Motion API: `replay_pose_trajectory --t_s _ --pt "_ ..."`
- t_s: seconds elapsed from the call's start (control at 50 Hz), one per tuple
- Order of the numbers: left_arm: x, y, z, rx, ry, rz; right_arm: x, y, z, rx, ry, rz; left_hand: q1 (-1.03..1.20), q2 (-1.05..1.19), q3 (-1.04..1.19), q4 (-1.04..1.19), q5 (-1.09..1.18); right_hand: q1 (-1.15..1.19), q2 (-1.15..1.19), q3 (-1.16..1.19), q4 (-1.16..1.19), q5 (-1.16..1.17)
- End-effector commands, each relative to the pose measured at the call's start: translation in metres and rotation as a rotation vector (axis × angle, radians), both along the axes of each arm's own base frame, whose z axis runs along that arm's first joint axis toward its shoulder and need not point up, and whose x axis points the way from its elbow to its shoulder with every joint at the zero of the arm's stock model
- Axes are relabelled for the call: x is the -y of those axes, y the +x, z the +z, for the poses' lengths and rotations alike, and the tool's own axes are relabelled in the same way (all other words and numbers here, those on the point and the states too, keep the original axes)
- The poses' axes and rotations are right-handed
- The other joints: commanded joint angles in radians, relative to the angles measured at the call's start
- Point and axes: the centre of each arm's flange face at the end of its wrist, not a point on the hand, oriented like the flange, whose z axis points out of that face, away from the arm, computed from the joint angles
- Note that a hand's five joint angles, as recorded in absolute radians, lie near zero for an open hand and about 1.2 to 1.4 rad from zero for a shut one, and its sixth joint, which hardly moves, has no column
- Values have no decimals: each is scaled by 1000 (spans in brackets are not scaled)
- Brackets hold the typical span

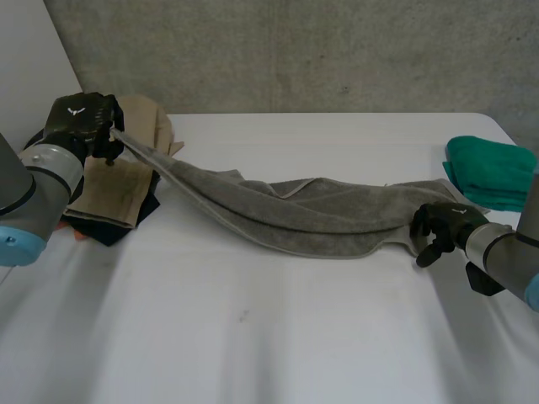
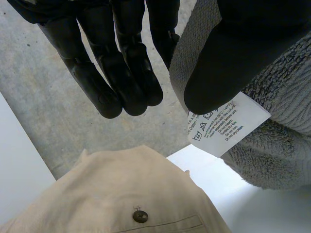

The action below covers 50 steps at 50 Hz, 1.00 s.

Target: Fold the laundry.

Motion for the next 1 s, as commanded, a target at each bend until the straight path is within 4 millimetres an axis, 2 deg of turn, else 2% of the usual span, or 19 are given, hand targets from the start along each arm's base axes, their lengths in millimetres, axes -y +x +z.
replay_pose_trajectory --t_s 0.02,0.2,0.36,0.46,0.66,0.72,0.78,0.8,0.84,0.86,0.92,0.94,1.0 --pt "-2 -2 2 0 -8 -8 -3 7 -3 1 -18 34 245 193 200 197 229 25 11 35 29 45" --pt "-3 -3 2 5 -8 -12 8 26 -10 -7 -114 56 245 193 200 197 229 84 70 94 87 103" --pt "-4 -2 4 -1 -6 -6 23 38 -21 -43 -166 35 245 193 200 197 229 307 293 317 310 326" --pt "-6 -1 7 -1 -8 -5 32 37 -21 -59 -186 8 245 193 200 197 229 641 628 651 645 661" --pt "-10 0 14 -2 -22 -4 41 35 -17 -50 -208 9 245 193 200 197 229 751 737 761 754 770" --pt "-12 1 14 4 -14 -1 43 31 -10 -62 -211 17 245 193 200 197 229 751 737 761 754 770" --pt "-15 6 15 10 6 14 37 25 2 -99 -184 47 245 193 200 197 229 751 737 761 754 770" --pt "-16 7 16 13 13 19 30 18 18 -138 -168 78 245 193 200 197 229 751 737 761 754 770" --pt "-20 10 18 29 29 25 21 9 37 -191 -146 123 245 193 200 197 229 751 737 761 754 770" --pt "-25 15 20 53 49 36 7 -1 54 -253 -108 181 245 193 200 197 229 751 737 761 754 770" --pt "-37 21 25 112 95 45 -17 -17 76 -367 -20 275 245 193 200 197 229 751 737 761 754 770" --pt "-46 26 27 169 137 55 -36 -27 89 -443 57 344 245 193 200 197 229 751 737 761 754 770" --pt "-61 33 26 266 220 50 -63 -43 105 -539 193 448 245 193 200 197 229 751 737 761 754 770"
